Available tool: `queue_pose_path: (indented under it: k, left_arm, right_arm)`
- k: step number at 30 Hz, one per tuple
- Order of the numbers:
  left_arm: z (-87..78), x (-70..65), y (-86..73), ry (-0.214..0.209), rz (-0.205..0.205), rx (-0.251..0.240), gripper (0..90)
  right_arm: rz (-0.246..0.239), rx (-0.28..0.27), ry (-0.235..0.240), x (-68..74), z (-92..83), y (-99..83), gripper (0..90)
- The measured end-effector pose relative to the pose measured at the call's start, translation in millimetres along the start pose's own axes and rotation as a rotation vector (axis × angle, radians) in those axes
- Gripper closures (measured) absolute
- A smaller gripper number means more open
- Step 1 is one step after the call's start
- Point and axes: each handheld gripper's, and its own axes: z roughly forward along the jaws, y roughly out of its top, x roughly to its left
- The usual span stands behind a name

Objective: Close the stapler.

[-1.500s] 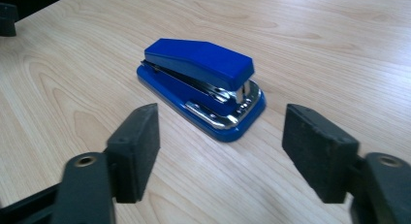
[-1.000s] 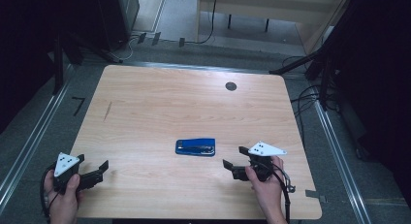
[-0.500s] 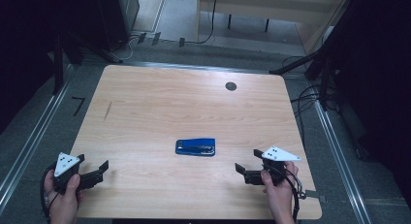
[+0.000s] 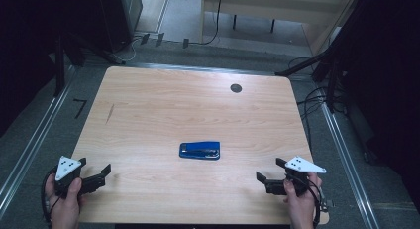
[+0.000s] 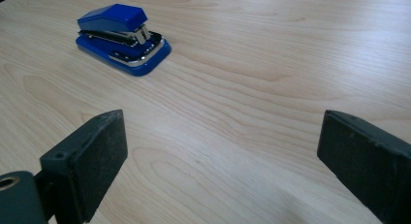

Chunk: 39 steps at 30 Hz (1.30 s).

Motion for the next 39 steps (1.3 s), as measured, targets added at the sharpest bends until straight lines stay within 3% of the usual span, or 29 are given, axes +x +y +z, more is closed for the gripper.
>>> queue_pose_path:
  k: [39]
  left_arm:
    - [-0.2, -0.3, 0.0, 0.006, 0.004, 0.001, 11.2]
  right_arm:
    - [0.103, -0.046, -0.148, -70.2, -73.2, -45.1, 1.3]
